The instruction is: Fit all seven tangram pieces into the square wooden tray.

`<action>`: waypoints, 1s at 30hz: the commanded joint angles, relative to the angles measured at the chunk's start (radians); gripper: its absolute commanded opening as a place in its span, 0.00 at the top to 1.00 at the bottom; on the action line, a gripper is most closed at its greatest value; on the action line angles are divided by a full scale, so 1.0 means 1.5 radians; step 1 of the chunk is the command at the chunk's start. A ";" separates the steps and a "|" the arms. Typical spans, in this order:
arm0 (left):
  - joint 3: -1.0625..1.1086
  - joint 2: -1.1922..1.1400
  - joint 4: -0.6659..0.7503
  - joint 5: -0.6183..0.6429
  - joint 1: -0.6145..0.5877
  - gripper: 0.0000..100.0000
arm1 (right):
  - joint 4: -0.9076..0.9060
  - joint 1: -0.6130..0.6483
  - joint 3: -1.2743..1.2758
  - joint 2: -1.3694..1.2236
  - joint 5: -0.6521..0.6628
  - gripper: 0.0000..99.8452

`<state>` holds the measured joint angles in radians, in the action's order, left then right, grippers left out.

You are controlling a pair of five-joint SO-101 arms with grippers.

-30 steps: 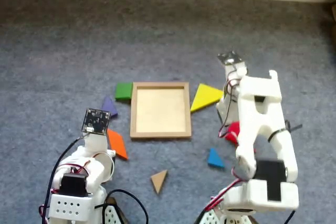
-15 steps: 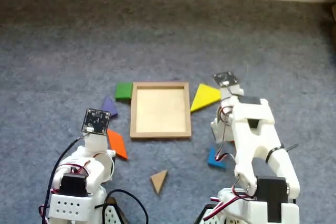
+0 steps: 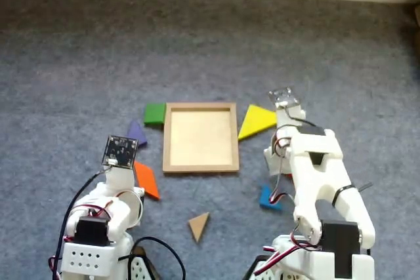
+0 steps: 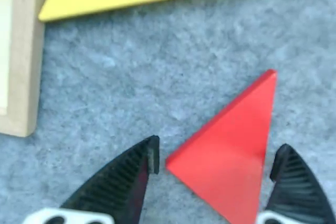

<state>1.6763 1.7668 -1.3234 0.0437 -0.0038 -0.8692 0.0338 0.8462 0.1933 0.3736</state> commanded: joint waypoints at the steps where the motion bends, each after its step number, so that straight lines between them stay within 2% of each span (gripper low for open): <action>1: 0.013 0.033 -0.002 -0.004 0.011 1.00 | 0.017 -0.024 0.009 0.028 -0.002 0.67; 15: 0.013 0.033 -0.002 -0.004 0.011 1.00 | 0.017 -0.021 0.031 0.029 0.000 0.67; 22: 0.013 0.033 -0.002 -0.004 0.011 1.00 | 0.017 -0.021 0.032 0.029 0.001 0.82; 28: 0.013 0.033 -0.002 -0.004 0.011 1.00 | 0.011 -0.024 0.030 0.035 0.001 0.83; 30: 0.013 0.033 -0.002 -0.004 0.011 1.00 | -0.027 -0.024 0.026 0.037 0.001 0.83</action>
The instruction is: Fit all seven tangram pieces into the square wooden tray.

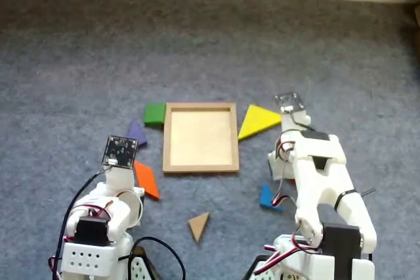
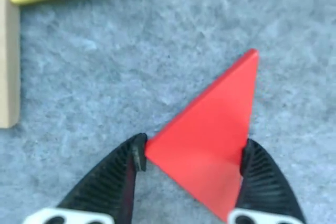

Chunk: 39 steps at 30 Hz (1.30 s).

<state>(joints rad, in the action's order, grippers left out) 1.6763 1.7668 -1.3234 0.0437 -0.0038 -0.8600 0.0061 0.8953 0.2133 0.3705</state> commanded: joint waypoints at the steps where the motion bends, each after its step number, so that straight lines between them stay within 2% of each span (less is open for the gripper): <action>1: 0.013 0.033 -0.002 -0.004 0.011 1.00 | -0.053 -0.003 -0.029 0.026 0.003 0.83; 6: 0.013 0.033 -0.002 -0.004 0.011 1.00 | -0.162 -0.001 -0.160 0.043 0.003 0.83; 13: 0.013 0.033 -0.002 -0.004 0.011 1.00 | -0.269 0.076 -0.290 0.048 -0.010 0.83; 25: 0.013 0.033 -0.002 -0.004 0.011 1.00 | -0.275 0.311 -0.406 0.010 -0.235 0.83; 28: 0.013 0.033 -0.002 -0.004 0.011 1.00 | -0.275 0.309 -0.439 -0.032 -0.255 0.83; 31: 0.013 0.033 -0.002 -0.004 0.011 1.00 | -0.289 0.274 -0.462 -0.082 -0.253 0.82; 37: 0.013 0.033 -0.002 -0.004 0.011 1.00 | -0.383 0.187 -0.493 -0.169 -0.209 0.66; 39: 0.013 0.033 -0.002 -0.004 0.011 1.00 | -0.382 0.162 -0.492 -0.188 -0.184 0.65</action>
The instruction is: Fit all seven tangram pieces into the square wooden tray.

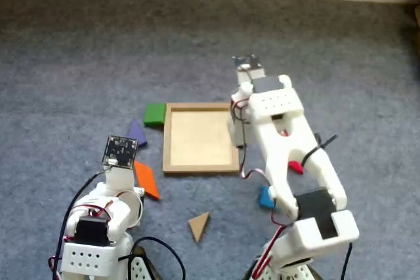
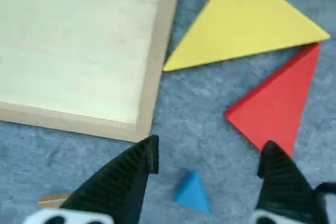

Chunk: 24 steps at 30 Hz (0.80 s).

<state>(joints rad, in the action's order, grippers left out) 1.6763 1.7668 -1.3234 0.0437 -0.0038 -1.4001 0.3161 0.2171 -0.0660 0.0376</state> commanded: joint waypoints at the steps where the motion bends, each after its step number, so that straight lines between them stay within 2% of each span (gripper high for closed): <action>1: 0.013 0.033 -0.002 -0.004 0.011 1.00 | -0.020 -0.056 -0.039 -0.011 0.053 0.65; 6: 0.013 0.033 -0.002 -0.004 0.011 1.00 | 0.039 -0.088 -0.039 -0.062 0.092 0.65; 12: 0.013 0.033 -0.002 -0.004 0.011 1.00 | 0.101 -0.100 -0.039 -0.121 0.092 0.65; 24: 0.013 0.033 -0.002 -0.004 0.011 1.00 | 0.110 -0.128 -0.037 -0.148 0.092 0.65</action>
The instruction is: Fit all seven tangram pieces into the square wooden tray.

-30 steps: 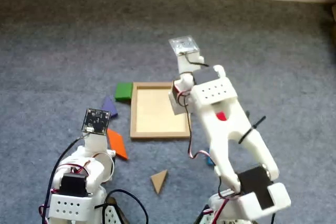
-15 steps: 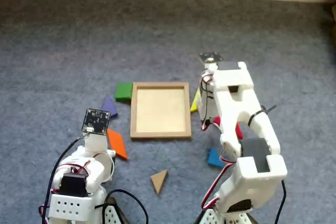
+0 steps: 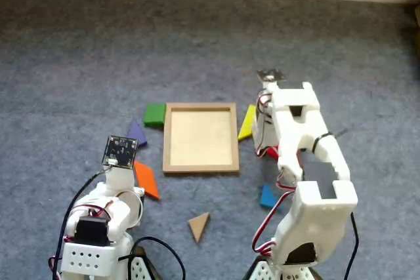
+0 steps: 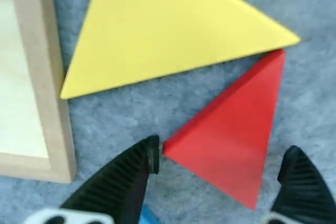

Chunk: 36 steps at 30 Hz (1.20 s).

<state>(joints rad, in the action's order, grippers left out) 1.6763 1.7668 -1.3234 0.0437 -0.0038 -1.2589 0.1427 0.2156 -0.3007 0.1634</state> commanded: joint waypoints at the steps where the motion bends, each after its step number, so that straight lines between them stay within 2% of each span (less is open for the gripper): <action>1: 0.013 0.033 -0.002 -0.004 0.011 1.00 | 0.016 -0.013 -0.036 0.009 0.008 0.65; 7: 0.013 0.033 -0.002 -0.004 0.011 1.00 | 0.015 -0.013 -0.035 0.008 0.008 0.65; 13: 0.013 0.033 -0.002 -0.004 0.011 1.00 | 0.017 -0.013 -0.035 0.007 0.009 0.73; 22: 0.013 0.033 -0.002 -0.004 0.011 1.00 | 0.011 -0.014 -0.041 -0.044 0.009 0.74; 28: 0.013 0.033 -0.002 -0.004 0.011 1.00 | 0.010 -0.013 -0.037 0.030 0.009 0.81; 36: 0.013 0.033 -0.002 -0.004 0.011 1.00 | -0.001 -0.009 -0.040 0.117 0.009 0.81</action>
<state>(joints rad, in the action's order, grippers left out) 1.6763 1.7668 -1.3234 0.0437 -0.0038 -1.2605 0.1381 0.1803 -0.2148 0.1649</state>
